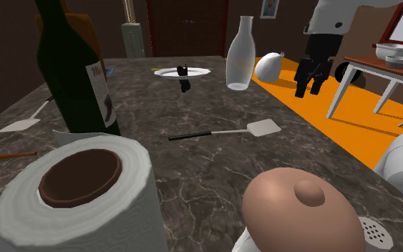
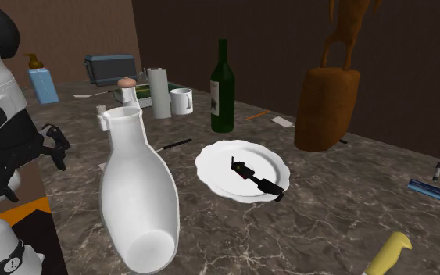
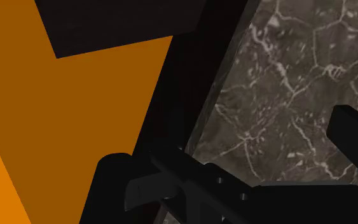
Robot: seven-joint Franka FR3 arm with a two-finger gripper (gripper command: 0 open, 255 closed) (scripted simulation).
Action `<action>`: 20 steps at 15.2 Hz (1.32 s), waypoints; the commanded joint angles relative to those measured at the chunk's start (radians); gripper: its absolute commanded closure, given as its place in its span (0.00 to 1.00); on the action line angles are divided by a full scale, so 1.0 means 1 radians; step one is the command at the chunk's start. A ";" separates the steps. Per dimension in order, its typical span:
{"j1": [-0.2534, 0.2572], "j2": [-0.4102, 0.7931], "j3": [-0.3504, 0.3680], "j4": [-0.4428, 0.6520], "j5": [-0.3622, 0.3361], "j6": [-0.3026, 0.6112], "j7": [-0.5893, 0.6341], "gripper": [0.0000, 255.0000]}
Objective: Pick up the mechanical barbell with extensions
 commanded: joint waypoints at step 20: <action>-0.030 0.570 0.296 0.496 -0.076 0.292 0.472 0.00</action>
